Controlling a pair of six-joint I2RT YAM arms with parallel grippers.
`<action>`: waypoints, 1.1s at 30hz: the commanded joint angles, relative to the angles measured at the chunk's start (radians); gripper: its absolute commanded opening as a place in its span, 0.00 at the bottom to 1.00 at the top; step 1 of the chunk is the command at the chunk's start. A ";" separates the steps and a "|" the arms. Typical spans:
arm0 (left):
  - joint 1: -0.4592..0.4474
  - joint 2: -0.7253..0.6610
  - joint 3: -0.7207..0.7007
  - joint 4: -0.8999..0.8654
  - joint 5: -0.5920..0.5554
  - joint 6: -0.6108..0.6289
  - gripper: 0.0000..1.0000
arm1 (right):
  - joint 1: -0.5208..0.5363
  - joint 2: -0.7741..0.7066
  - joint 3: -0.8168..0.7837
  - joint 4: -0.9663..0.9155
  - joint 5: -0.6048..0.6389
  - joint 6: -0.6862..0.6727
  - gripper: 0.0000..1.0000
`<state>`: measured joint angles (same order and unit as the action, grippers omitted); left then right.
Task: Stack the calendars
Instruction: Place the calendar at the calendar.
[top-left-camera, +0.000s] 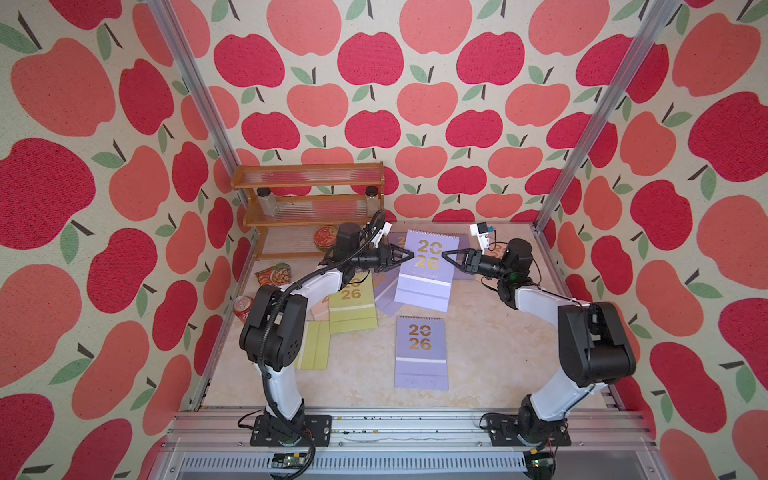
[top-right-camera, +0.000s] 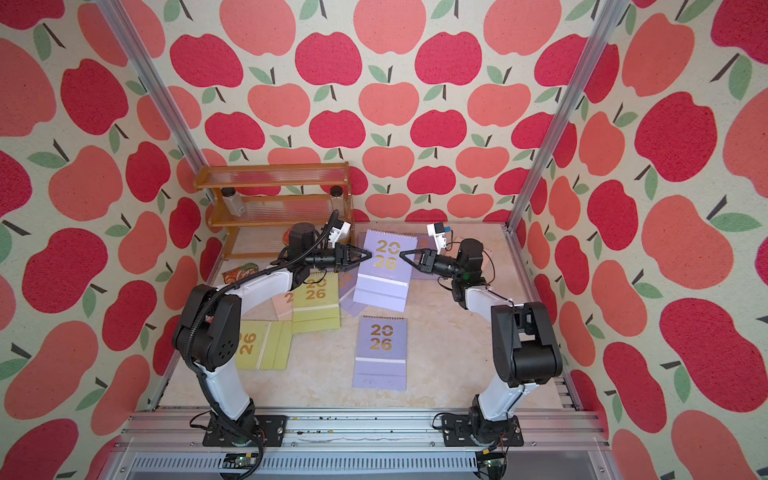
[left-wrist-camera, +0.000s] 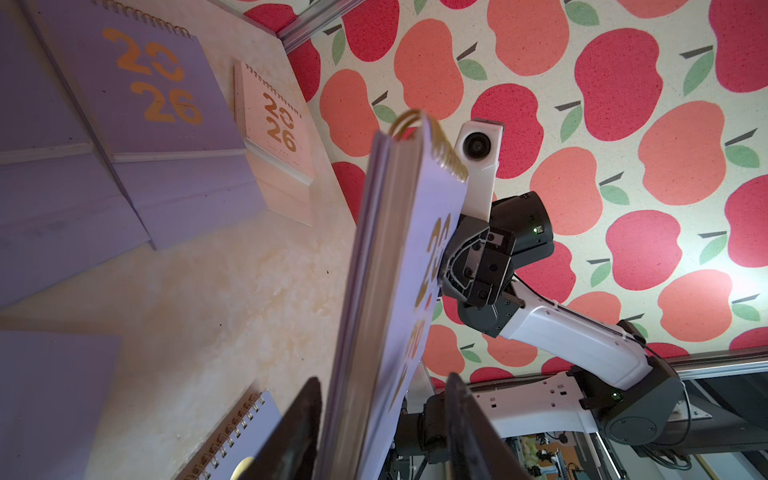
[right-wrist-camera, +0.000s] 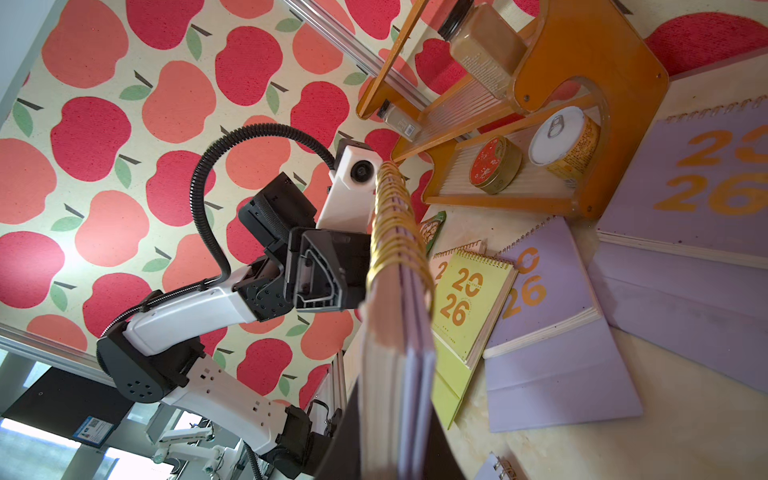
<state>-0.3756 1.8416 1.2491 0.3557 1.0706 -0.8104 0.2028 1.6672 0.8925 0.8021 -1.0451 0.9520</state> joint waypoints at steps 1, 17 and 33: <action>0.032 -0.064 0.050 -0.182 -0.009 0.133 0.95 | 0.000 -0.060 -0.010 -0.237 0.003 -0.105 0.00; 0.150 -0.228 0.022 -0.472 -0.079 0.333 0.99 | 0.111 -0.234 -0.268 -0.697 0.041 -0.182 0.00; 0.132 -0.214 0.018 -0.457 -0.064 0.324 1.00 | 0.224 -0.114 -0.383 -0.379 0.123 -0.027 0.00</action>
<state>-0.2394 1.6188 1.2659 -0.1047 0.9913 -0.4824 0.4191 1.5330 0.5213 0.3374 -0.9268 0.8928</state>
